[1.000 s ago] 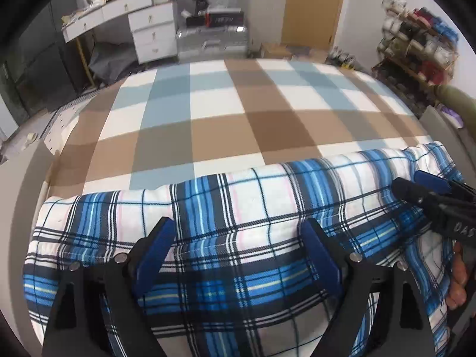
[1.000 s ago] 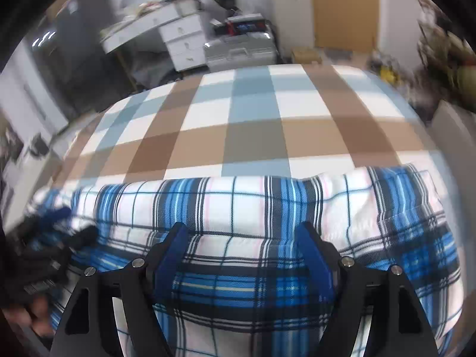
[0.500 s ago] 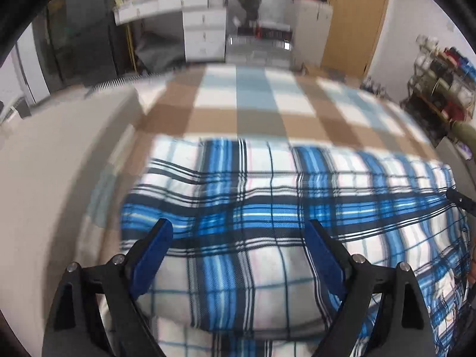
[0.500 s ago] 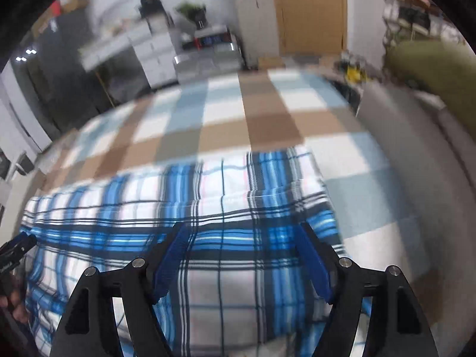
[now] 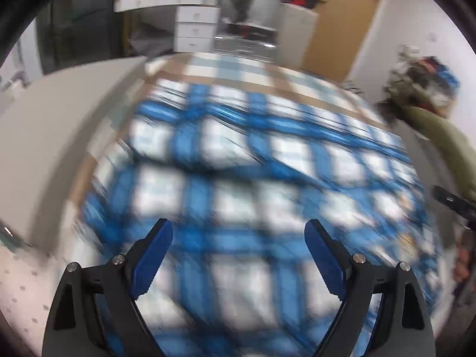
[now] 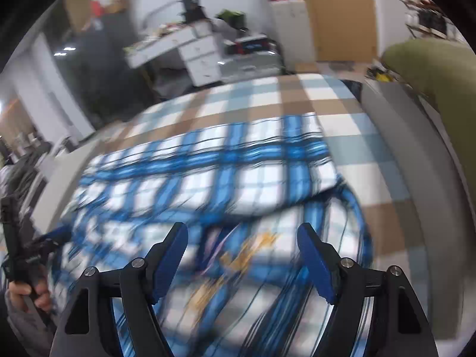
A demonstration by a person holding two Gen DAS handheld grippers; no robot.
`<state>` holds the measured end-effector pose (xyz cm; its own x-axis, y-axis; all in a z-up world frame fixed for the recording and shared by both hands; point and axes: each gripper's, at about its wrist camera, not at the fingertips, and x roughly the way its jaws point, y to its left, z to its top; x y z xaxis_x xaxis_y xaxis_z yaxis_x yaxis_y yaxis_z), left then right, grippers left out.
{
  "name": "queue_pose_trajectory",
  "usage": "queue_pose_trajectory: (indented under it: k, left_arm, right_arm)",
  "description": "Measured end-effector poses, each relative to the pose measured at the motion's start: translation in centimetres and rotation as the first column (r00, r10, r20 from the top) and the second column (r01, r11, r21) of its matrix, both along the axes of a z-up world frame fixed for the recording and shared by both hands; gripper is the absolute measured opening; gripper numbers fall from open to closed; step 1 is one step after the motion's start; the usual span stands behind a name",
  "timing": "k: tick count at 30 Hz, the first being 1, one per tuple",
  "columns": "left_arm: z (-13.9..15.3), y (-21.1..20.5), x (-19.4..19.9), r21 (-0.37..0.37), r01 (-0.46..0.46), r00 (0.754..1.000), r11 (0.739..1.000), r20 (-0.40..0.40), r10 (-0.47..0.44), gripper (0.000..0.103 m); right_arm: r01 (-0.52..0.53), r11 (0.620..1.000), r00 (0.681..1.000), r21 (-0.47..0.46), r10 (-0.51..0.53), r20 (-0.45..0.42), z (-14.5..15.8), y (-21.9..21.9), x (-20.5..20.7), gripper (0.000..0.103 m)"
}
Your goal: Fold large clothes
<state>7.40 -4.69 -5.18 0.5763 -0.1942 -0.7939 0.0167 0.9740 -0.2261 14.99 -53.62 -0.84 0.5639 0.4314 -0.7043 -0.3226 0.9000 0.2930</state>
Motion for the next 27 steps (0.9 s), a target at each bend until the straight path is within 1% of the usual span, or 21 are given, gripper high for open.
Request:
queue_pose_trajectory:
  k: [1,3,4,6,8,10,13,16,19,20,21,22,24,25,27]
  left_arm:
    - [0.2,-1.2,-0.5,-0.006,0.043,0.999,0.999,-0.003,-0.043,0.087]
    - [0.3,-4.3,-2.0,0.02,0.13,0.992,0.991,0.002,-0.13,0.087]
    - [0.2,-5.8,-2.3,0.033,0.166,0.986,0.986,-0.002,-0.166,0.087]
    - [-0.4,-8.1,-3.1,0.058,0.228,0.974,0.972,-0.02,-0.228,0.087]
    - [-0.8,-9.5,-4.2,0.084,0.245,0.969,0.966,-0.026,-0.244,0.087]
    - [-1.2,-10.6,-5.4,0.093,0.252,0.968,0.963,-0.032,-0.25,0.087]
    - [-1.6,-12.0,-7.1,0.124,0.271,0.963,0.955,-0.025,-0.27,0.087]
    - [-2.1,-12.9,-9.5,0.174,0.259,0.966,0.95,-0.049,-0.254,0.087]
    - [-2.7,-12.9,-10.6,0.233,0.246,0.969,0.941,-0.046,-0.242,0.086]
    - [-2.4,-12.8,-11.2,0.243,0.245,0.969,0.939,-0.031,-0.245,0.083]
    - [-2.2,-12.8,-11.5,0.236,0.244,0.969,0.941,-0.011,-0.248,0.07]
    - [-2.0,-12.7,-11.7,0.232,0.242,0.968,0.942,0.004,-0.25,0.043]
    - [-1.4,-12.3,-12.0,0.234,0.232,0.97,0.944,0.017,-0.243,0.008]
    - [-1.1,-12.1,-12.3,0.237,0.224,0.972,0.945,0.024,-0.236,0.003]
    - [-0.6,-11.2,-12.2,0.229,0.207,0.975,0.951,0.032,-0.22,0.003]
  right_arm:
    - [-0.027,1.0,1.0,0.015,0.027,0.007,0.3,0.1,-1.2,0.076]
    - [-0.07,0.997,0.998,0.037,0.07,0.001,0.5,0.8,-2.8,0.075]
    - [-0.103,0.994,0.995,0.047,0.103,0.006,0.7,1.3,-3.9,0.073]
    - [-0.136,0.99,0.991,0.041,0.135,0.018,0.8,2.1,-5.2,0.072]
    - [-0.164,0.986,0.986,0.038,0.162,0.039,0.9,3.0,-6.7,0.071]
    - [-0.178,0.983,0.983,0.032,0.177,0.053,0.8,3.4,-8.2,0.071]
    - [-0.173,0.985,0.981,0.007,0.172,0.088,0.5,3.1,-10.5,0.071]
    - [-0.18,0.984,0.98,0.017,0.177,0.09,-0.2,2.3,-12.8,0.071]
    - [-0.196,0.98,0.977,0.02,0.193,0.092,-1.4,1.5,-14.9,0.071]
    - [-0.191,0.981,0.978,0.019,0.188,0.088,-1.8,1.4,-15.3,0.071]
    - [-0.18,0.983,0.981,0.026,0.178,0.08,-2.3,1.4,-15.5,0.071]
    - [-0.171,0.985,0.983,0.038,0.168,0.067,-2.7,1.4,-15.6,0.071]
    - [-0.179,0.983,0.983,0.05,0.177,0.051,-3.2,1.7,-15.8,0.069]
    - [-0.192,0.98,0.981,0.045,0.19,0.046,-3.3,2.1,-15.9,0.068]
    - [-0.219,0.975,0.975,0.044,0.216,0.056,-3.3,2.6,-16.0,0.063]
